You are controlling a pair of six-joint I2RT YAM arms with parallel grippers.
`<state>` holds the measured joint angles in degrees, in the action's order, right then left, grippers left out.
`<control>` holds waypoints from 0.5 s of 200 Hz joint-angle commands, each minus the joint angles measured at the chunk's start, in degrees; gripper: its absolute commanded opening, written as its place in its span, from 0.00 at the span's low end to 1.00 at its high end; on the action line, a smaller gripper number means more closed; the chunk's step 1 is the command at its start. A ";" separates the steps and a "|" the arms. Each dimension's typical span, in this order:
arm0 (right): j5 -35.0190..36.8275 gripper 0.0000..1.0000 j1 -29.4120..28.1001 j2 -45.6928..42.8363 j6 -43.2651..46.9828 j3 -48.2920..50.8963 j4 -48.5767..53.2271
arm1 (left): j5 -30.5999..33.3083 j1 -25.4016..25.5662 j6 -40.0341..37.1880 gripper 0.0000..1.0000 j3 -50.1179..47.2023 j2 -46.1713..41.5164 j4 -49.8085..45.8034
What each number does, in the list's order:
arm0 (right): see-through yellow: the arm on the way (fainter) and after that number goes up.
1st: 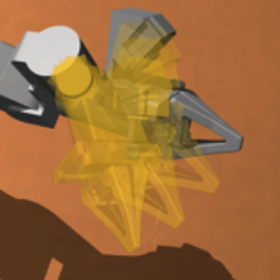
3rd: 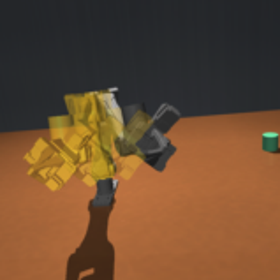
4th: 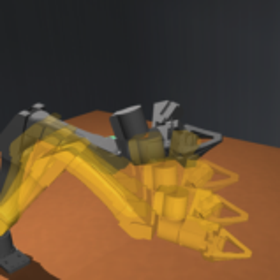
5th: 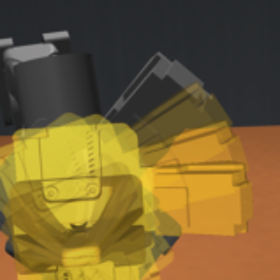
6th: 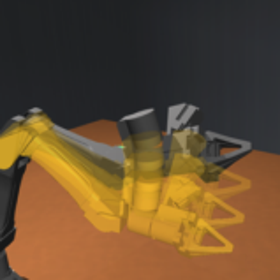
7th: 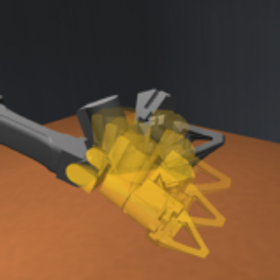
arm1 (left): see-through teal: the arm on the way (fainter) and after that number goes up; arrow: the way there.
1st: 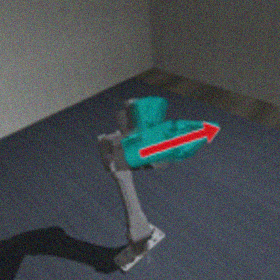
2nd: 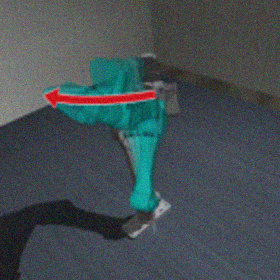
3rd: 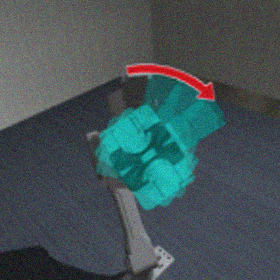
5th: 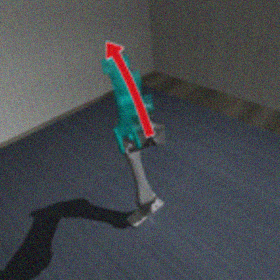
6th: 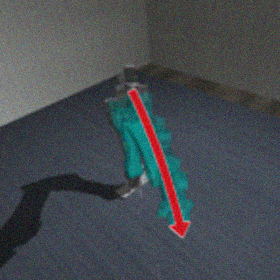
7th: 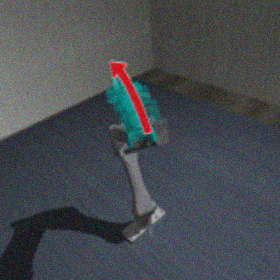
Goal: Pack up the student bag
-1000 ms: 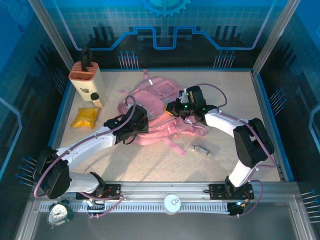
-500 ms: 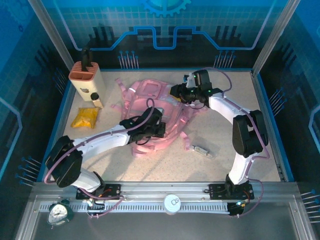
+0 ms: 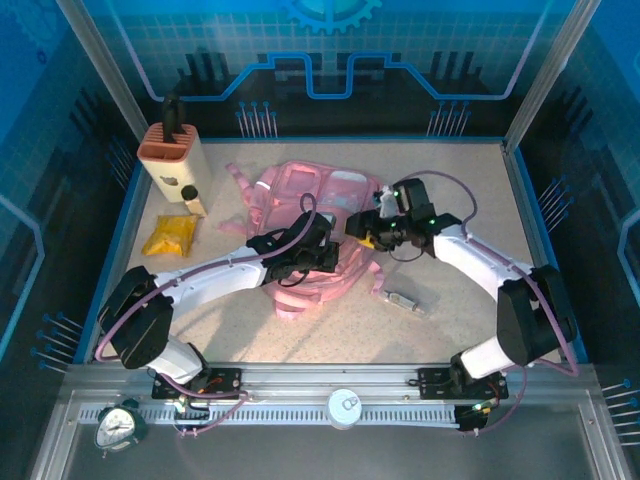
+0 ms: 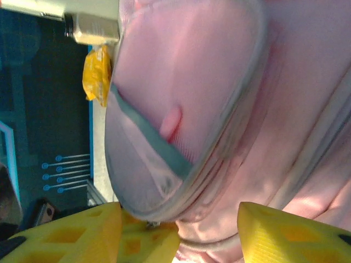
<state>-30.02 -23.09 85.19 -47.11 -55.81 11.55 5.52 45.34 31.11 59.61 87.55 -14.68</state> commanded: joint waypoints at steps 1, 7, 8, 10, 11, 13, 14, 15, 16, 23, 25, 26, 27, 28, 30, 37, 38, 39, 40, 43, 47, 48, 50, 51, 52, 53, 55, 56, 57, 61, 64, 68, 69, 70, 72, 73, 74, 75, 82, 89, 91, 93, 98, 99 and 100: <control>1.66 0.57 -0.81 -0.20 -4.36 2.69 -4.67 | -2.02 0.12 -1.36 0.00 2.39 0.52 2.72; 1.41 0.57 -1.16 0.46 -5.19 2.99 -6.31 | -2.45 0.14 -1.61 0.00 2.50 0.61 2.81; 1.39 0.57 -1.34 0.57 -5.36 2.99 -6.56 | -2.53 0.16 -1.60 0.00 2.51 0.61 2.81; 1.29 0.57 -1.58 0.81 -5.58 2.99 -7.01 | -2.60 0.18 -1.63 0.00 2.52 0.63 2.81; 1.24 0.57 -1.68 0.92 -5.69 2.99 -7.21 | -2.65 0.14 -1.65 0.00 2.57 0.71 2.81; 1.20 0.56 -1.95 1.14 -5.81 2.92 -7.54 | -2.67 0.17 -1.71 0.00 2.60 0.72 2.81; 1.15 0.56 -2.04 1.30 -5.85 2.87 -7.66 | -2.69 0.14 -1.73 0.00 2.61 0.71 2.81; 1.13 0.56 -2.13 1.43 -5.87 2.80 -7.80 | -2.74 0.12 -1.75 0.00 2.61 0.70 2.81; 1.12 0.56 -2.26 1.58 -5.92 2.72 -7.92 | -2.77 0.15 -1.80 0.00 2.61 0.70 2.77; 0.90 0.55 -2.99 2.70 -6.00 1.96 -8.27 | -2.81 0.10 -1.98 0.00 2.67 0.71 2.72; 0.81 0.55 -3.09 3.05 -5.98 1.79 -8.29 | -2.82 0.10 -2.10 0.00 2.69 0.70 2.72; 0.78 0.55 -3.18 3.23 -6.02 1.69 -8.30 | -2.89 0.10 -2.15 0.00 2.70 0.74 2.72; 0.72 0.54 -3.27 3.41 -6.04 1.55 -8.34 | -2.93 0.14 -2.17 0.00 2.70 0.72 2.72; 0.69 0.54 -3.36 3.58 -6.05 1.43 -8.36 | -2.91 0.12 -2.14 0.00 2.70 0.75 2.72; 0.67 0.53 -3.43 3.87 -6.06 1.24 -8.40 | -3.00 0.10 -2.29 0.00 2.72 0.77 2.70; 0.53 0.49 -3.62 4.59 -6.31 0.98 -8.94 | -3.21 0.11 -2.66 0.00 2.94 0.78 2.43; 0.51 0.49 -3.62 4.74 -6.32 1.02 -9.10 | -3.27 0.15 -2.74 0.00 2.95 0.74 2.36; 0.50 0.48 -3.63 4.82 -6.37 0.99 -9.18 | -3.29 0.12 -2.82 0.00 2.96 0.80 2.32; 0.49 0.47 -3.58 4.91 -6.39 1.02 -9.36 | -3.31 0.11 -2.86 0.00 2.96 0.84 2.26; 0.49 0.45 -3.58 5.12 -6.46 0.98 -9.74 | -3.40 0.10 -2.95 0.00 3.03 0.79 2.14; 0.58 0.43 -3.59 5.36 -6.43 0.98 -10.06 | -3.56 0.14 -3.24 0.00 3.05 0.72 2.04; 0.58 0.43 -3.61 5.40 -6.42 1.02 -10.15 | -3.62 0.12 -3.29 0.00 3.05 0.71 2.03; 0.64 0.42 -3.62 5.49 -6.39 0.98 -10.28 | -3.66 0.10 -3.42 0.00 3.05 0.76 1.94; 0.70 0.42 -3.62 5.54 -6.40 0.97 -10.26 | -3.71 0.10 -3.51 0.00 3.05 0.73 1.93; 0.73 0.41 -3.58 5.57 -6.28 0.97 -10.20 | -3.78 0.14 -3.56 0.00 3.05 0.67 1.93; 0.70 0.41 -3.60 5.59 -6.17 0.88 -10.13 | -3.81 0.12 -3.62 0.00 3.05 0.64 1.85; 0.80 0.40 -3.58 5.64 -6.02 0.77 -10.01 | -3.84 0.10 -3.74 0.00 3.05 0.64 1.80; 0.87 0.40 -3.60 5.62 -5.91 0.69 -9.99 | -3.84 0.10 -3.80 0.00 3.05 0.58 1.78; 0.94 0.40 -3.61 5.66 -5.77 0.70 -9.89 | -3.85 0.14 -3.88 0.00 3.01 0.55 1.72; 1.12 0.37 -3.60 5.74 -5.22 0.41 -9.26 | -3.91 0.11 -4.09 0.00 3.05 0.52 1.46; 1.37 0.35 -3.62 5.85 -4.72 0.15 -8.74 | -3.86 0.12 -4.26 0.00 2.98 0.44 1.30; 1.66 0.33 -3.57 5.87 -4.08 -0.13 -7.91 | -3.79 0.16 -4.54 0.00 2.96 0.30 1.05; 1.73 0.32 -3.55 5.87 -3.97 -0.15 -7.71 | -3.78 0.17 -4.60 0.00 2.92 0.28 1.01; 1.81 0.31 -3.50 5.87 -3.79 -0.25 -7.56 | -3.77 0.18 -4.67 0.00 2.90 0.27 0.94; 1.99 0.30 -3.49 5.87 -3.56 -0.30 -7.28 | -3.76 0.12 -4.77 0.00 2.88 0.19 0.83; 2.07 0.29 -3.47 5.87 -3.36 -0.37 -7.04 | -3.76 0.11 -4.89 0.00 2.83 0.14 0.77; 2.12 0.28 -3.46 5.82 -3.22 -0.40 -6.88 | -3.76 0.15 -4.99 0.00 2.81 0.11 0.69; 2.14 0.27 -3.46 5.76 -3.10 -0.42 -6.80 | -3.72 0.12 -5.09 0.00 2.84 0.09 0.65; 2.77 0.22 -3.13 5.63 -2.38 -0.39 -6.11 | -3.32 0.14 -5.60 0.00 2.86 -0.22 0.02; 3.30 0.18 -2.80 5.24 -1.81 -0.27 -5.65 | -2.70 0.10 -6.16 0.00 2.78 -0.53 -0.83; 3.43 0.17 -2.65 5.18 -1.68 -0.22 -5.59 | -2.48 0.10 -6.29 0.00 2.79 -0.67 -1.09; 3.47 0.16 -2.48 5.10 -1.52 -0.16 -5.47 | -2.19 0.14 -6.45 0.00 2.79 -0.70 -1.31; 3.57 0.13 -2.10 4.92 -1.03 -0.04 -5.34 | -1.41 0.12 -6.78 0.00 2.78 -0.90 -2.05; 3.57 0.12 -1.94 4.91 -0.95 -0.06 -5.28 | -1.18 0.11 -6.82 0.00 2.78 -0.94 -2.12; 3.52 0.11 -1.82 4.86 -0.83 -0.08 -5.16 | -0.98 0.10 -6.92 0.00 2.78 -0.96 -2.34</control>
<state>-29.10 -26.20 90.13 -51.40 -54.76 4.64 4.45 45.32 27.90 59.86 88.14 -16.03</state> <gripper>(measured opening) 0.178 0.050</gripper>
